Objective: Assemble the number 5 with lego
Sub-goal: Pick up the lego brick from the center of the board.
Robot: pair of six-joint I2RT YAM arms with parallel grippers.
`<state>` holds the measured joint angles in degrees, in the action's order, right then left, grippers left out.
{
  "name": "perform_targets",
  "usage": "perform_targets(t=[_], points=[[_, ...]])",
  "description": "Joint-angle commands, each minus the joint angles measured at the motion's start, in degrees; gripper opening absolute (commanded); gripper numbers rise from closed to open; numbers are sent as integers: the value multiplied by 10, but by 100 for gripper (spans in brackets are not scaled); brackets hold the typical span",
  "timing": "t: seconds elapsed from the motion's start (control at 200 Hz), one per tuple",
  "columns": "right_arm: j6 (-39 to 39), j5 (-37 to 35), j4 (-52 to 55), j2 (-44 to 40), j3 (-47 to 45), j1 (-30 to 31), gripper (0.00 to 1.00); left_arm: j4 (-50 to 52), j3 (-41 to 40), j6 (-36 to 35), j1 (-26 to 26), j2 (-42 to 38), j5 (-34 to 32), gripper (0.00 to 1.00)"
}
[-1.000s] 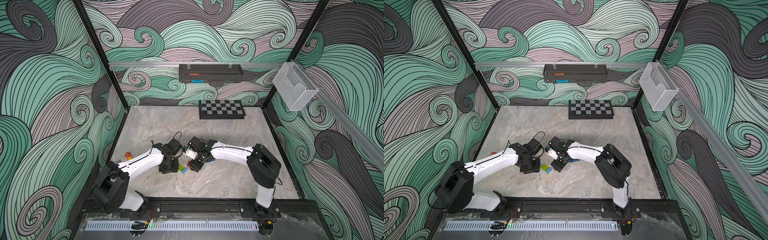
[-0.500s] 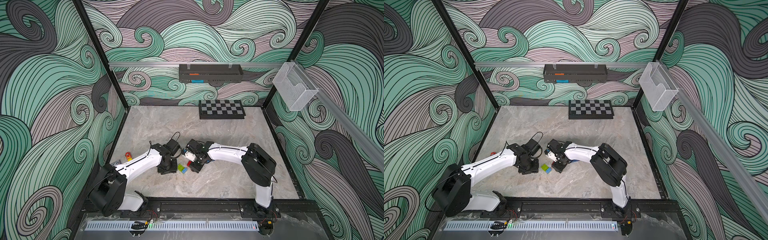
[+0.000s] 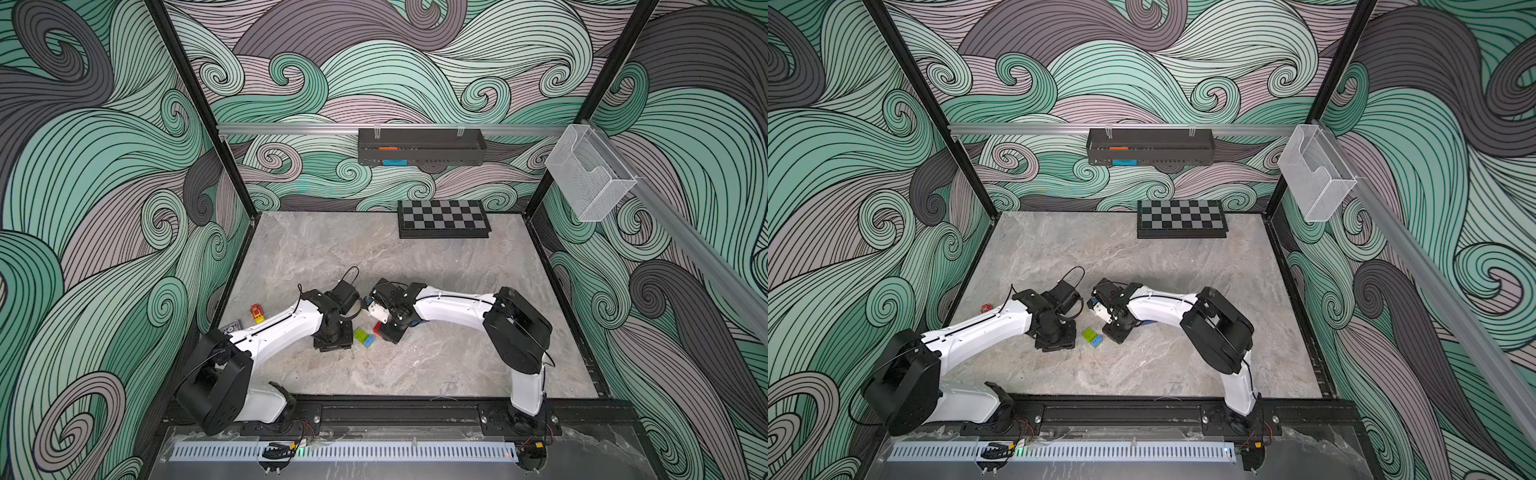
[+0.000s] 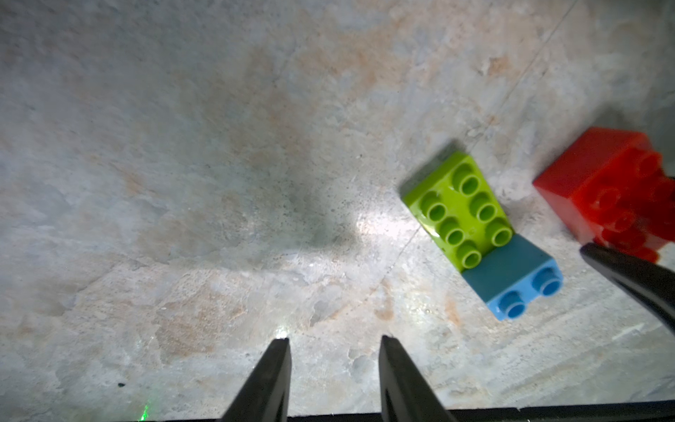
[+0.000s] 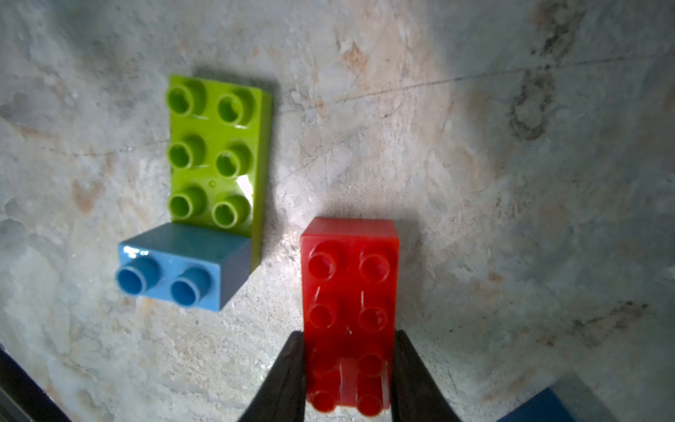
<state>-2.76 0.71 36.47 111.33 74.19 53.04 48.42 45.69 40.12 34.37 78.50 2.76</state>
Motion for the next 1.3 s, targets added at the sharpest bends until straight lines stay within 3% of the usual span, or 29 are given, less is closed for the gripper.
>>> perform_targets(t=[0.0, 0.265, 0.781, 0.961, 1.296], points=[[1, -2, 13, -5, 5, 2, 32, 8, -7, 6, -4, -10, -4, 44], [7, -7, 16, -1, 1, 3, 46, -2, -22, 12, -4, -13, 7, 44], [12, 0, 14, 9, 1, 4, 32, -15, -33, 15, -3, -6, 14, 44], [15, 1, 14, 14, -2, 4, 43, -18, -35, 16, -4, -2, 15, 44], [21, -4, 14, -1, 2, 2, 30, -29, -32, 14, -3, 10, 22, 44]])
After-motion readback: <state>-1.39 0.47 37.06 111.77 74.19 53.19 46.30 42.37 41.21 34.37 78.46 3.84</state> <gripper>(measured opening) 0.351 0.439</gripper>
